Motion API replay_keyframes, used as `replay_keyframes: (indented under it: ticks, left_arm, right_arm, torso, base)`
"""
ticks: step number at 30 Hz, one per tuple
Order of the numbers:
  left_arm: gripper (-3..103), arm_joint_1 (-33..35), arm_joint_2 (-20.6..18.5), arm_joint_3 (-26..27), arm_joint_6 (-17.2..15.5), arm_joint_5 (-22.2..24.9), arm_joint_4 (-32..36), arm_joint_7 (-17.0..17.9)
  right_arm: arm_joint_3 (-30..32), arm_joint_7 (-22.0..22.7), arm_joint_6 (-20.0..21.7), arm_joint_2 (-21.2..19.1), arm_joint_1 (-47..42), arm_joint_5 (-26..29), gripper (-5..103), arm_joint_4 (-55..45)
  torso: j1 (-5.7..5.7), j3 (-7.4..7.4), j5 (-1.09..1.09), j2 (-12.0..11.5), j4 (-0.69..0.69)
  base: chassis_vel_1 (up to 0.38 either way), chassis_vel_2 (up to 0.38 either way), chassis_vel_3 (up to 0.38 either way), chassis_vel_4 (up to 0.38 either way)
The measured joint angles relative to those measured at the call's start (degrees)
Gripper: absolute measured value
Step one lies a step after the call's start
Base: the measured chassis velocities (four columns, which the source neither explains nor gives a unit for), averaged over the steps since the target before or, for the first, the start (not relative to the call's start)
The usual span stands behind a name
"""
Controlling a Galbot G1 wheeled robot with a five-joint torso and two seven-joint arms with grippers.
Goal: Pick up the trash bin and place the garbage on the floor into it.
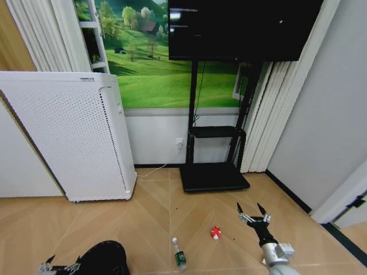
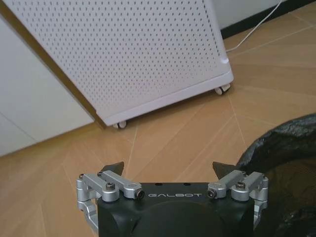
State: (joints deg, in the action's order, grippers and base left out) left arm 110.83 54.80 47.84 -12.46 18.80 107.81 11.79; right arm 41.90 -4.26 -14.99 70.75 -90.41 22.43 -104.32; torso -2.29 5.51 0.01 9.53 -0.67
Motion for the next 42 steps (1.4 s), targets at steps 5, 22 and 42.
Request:
replay_keyframes:
  ticks: [5, 22, 42]
  left_arm:
    - [98, 0.4, 0.0, 0.9, 0.5, -1.3, 1.5, -0.2]
    - [98, 2.3, 1.8, -3.9, -1.2, 2.1, 3.5, -2.5]
    - [98, 0.3, 2.5, -7.9, -4.8, 4.9, 0.4, -2.3]
  right_arm:
    - [0.0, 0.0, 0.0, 0.0, 0.0, 0.0, 100, 0.1]
    - [0.5, 0.0, 0.1, 0.1, -0.3, 0.0, 100, -0.4]
    - [-0.1, 0.0, -0.1, 0.7, -0.1, -0.4, 100, -0.2]
  torso:
    - [0.0, 0.0, -0.01, 0.0, 0.0]
    - [0.0, 0.0, 0.0, 0.0, 0.0]
    - [0.0, 0.0, -0.01, 0.0, 0.0]
  base:
    - [0.0, 0.0, 0.0, 0.0]
    - [0.0, 0.0, 0.0, 0.0]
    - [0.0, 0.0, 0.0, 0.0]
